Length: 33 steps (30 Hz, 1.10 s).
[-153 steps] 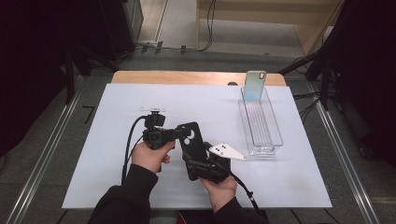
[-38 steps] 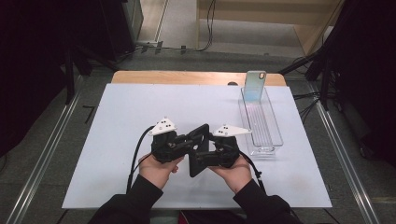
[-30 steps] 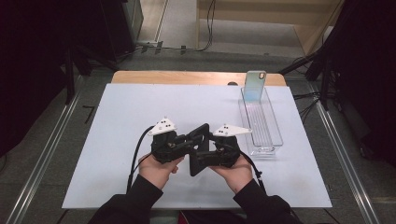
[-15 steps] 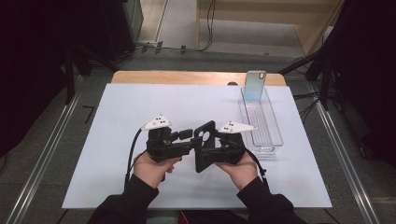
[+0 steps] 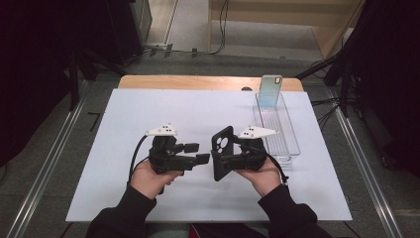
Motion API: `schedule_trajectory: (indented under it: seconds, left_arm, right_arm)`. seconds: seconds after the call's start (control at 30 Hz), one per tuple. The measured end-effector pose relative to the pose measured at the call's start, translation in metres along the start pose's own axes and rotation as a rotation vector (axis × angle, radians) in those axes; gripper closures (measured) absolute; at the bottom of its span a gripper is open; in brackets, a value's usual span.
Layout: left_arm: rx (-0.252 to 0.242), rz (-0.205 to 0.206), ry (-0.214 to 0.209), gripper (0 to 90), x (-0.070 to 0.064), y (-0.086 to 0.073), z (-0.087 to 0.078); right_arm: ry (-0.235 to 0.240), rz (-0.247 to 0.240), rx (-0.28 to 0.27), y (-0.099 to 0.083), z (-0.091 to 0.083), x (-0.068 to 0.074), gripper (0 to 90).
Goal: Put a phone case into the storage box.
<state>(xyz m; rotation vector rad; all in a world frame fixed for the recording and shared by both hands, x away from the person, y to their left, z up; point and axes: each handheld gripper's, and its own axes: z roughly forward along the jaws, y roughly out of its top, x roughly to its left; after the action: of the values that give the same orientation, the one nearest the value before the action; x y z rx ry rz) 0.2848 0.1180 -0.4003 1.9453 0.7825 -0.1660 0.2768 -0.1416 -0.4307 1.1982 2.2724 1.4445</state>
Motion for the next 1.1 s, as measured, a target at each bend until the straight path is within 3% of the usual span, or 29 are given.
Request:
schedule_trajectory:
  seconds: [0.17, 0.27, 0.7, 1.1]
  left_arm:
    - [0.083, 0.092, 0.008, 32.2, 0.003, -0.011, 0.0]
    - [0.099, 0.116, 0.014, 32.2, 0.006, -0.017, -0.001]
    - [0.116, 0.096, 0.044, 32.0, 0.029, -0.043, -0.012]
    - [0.13, 0.075, 0.106, 32.0, 0.042, -0.063, -0.029]
  right_arm:
    - [0.023, -0.014, 0.018, 0.0, -0.001, -0.002, 11.8]
    - [0.037, -0.013, 0.02, 0.0, -0.001, -0.003, 11.8]
    - [0.062, -0.013, 0.036, 0.003, -0.005, -0.003, 11.8]
    - [0.091, 0.007, 0.07, 0.008, -0.012, -0.002, 11.9]
